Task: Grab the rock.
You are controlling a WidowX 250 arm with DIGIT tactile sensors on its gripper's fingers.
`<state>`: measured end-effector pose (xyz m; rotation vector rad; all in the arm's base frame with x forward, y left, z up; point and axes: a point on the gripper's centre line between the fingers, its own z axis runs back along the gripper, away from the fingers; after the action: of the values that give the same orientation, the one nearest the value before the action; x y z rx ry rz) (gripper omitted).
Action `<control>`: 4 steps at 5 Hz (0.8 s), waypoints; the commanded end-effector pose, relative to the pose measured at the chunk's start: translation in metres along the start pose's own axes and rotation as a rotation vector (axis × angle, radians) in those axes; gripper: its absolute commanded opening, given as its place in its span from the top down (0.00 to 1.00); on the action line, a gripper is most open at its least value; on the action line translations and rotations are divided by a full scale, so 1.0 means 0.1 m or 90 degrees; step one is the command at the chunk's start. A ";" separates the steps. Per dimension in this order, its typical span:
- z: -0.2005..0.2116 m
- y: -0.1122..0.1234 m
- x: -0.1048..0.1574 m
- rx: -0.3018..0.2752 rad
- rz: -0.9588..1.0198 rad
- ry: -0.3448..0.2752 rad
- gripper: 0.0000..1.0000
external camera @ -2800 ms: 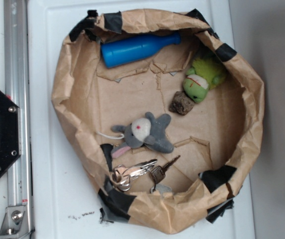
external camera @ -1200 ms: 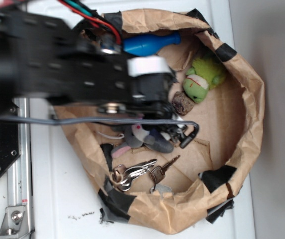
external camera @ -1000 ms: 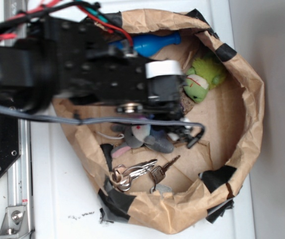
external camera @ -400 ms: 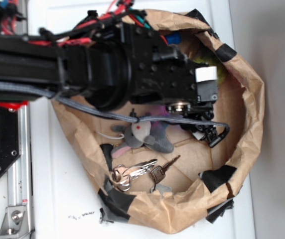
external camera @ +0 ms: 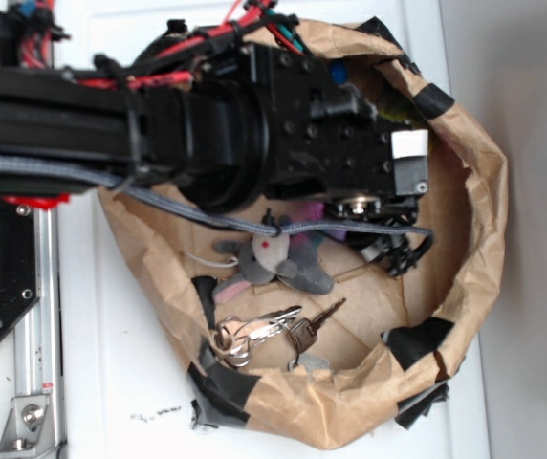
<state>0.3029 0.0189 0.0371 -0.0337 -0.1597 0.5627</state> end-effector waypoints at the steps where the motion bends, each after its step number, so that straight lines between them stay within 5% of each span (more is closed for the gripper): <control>1: 1.25 0.00 0.18 -0.101 -0.171 -0.006 1.00; 3: 1.73 -0.09 0.14 -0.020 -0.319 0.024 1.00; 4: 1.75 -0.08 0.09 -0.019 -0.338 0.007 1.00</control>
<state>0.2820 0.0154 0.1909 -0.0246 -0.0903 0.0461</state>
